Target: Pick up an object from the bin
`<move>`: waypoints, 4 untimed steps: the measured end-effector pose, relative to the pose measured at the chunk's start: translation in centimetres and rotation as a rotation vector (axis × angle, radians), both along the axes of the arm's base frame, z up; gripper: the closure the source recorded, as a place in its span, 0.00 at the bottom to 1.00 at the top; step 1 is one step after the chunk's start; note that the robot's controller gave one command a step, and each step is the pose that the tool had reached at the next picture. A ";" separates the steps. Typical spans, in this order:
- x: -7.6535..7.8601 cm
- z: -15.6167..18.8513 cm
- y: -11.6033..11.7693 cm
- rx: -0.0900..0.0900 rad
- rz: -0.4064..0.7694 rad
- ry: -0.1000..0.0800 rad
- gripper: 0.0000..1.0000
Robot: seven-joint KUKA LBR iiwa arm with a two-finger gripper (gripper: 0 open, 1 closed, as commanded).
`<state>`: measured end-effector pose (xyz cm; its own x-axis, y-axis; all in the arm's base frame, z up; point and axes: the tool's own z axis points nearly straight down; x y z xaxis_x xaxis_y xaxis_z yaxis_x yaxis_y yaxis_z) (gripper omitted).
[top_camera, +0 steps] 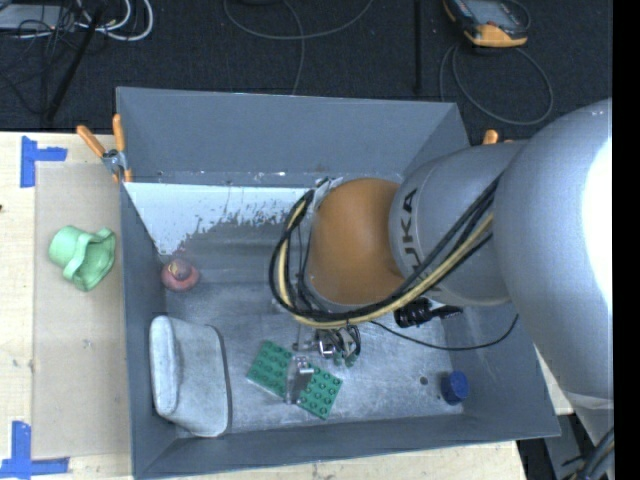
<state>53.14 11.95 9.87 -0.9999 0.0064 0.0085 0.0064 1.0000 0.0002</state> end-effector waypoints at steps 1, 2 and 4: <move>-2.2 -2.8 -2.7 0.003 -0.064 -0.016 0.00; -4.9 -2.5 -0.1 0.003 -0.080 -0.034 0.00; -4.8 5.1 0.0 0.002 -0.081 -0.014 1.00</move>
Offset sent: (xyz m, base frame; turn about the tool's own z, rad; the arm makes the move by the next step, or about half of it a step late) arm -0.0239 -0.0279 -0.0287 0.0665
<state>48.32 11.93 14.97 -0.9962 0.0869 -0.0057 0.0869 0.9962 0.0025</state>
